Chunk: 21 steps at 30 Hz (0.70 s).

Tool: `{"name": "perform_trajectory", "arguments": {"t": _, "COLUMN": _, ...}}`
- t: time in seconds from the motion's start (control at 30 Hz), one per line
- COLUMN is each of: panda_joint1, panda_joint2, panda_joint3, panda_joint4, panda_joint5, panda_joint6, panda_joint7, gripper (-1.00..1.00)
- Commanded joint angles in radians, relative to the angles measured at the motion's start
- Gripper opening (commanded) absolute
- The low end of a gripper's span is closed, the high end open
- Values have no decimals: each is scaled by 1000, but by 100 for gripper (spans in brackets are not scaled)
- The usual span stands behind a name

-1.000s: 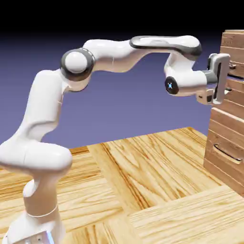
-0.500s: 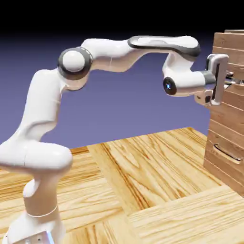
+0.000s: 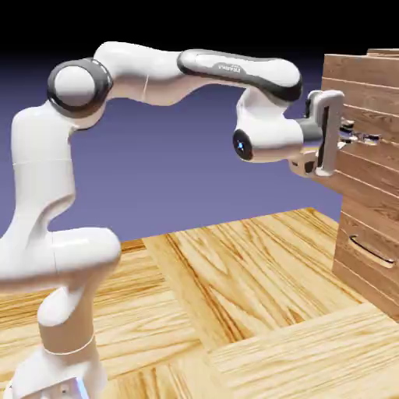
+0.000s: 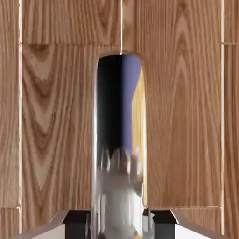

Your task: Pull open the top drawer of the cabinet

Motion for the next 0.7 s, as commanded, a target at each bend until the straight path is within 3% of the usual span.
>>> {"name": "perform_trajectory", "arguments": {"t": 0.0, "panda_joint1": 36, "panda_joint2": 8, "panda_joint3": -36, "panda_joint4": -18, "panda_joint5": -4, "panda_joint6": -4, "panda_joint7": 8, "gripper": -100}}
{"name": "perform_trajectory", "arguments": {"t": 0.13, "panda_joint1": 180, "panda_joint2": 31, "panda_joint3": -176, "panda_joint4": -86, "panda_joint5": -10, "panda_joint6": -18, "panda_joint7": 19, "gripper": -100}}
{"name": "perform_trajectory", "arguments": {"t": 0.43, "panda_joint1": 502, "panda_joint2": -151, "panda_joint3": -442, "panda_joint4": -76, "panda_joint5": 118, "panda_joint6": 42, "panda_joint7": -299, "gripper": -100}}
{"name": "perform_trajectory", "arguments": {"t": 0.67, "panda_joint1": 718, "panda_joint2": -7, "panda_joint3": -665, "panda_joint4": -233, "panda_joint5": 59, "panda_joint6": 16, "panda_joint7": -187, "gripper": -100}}
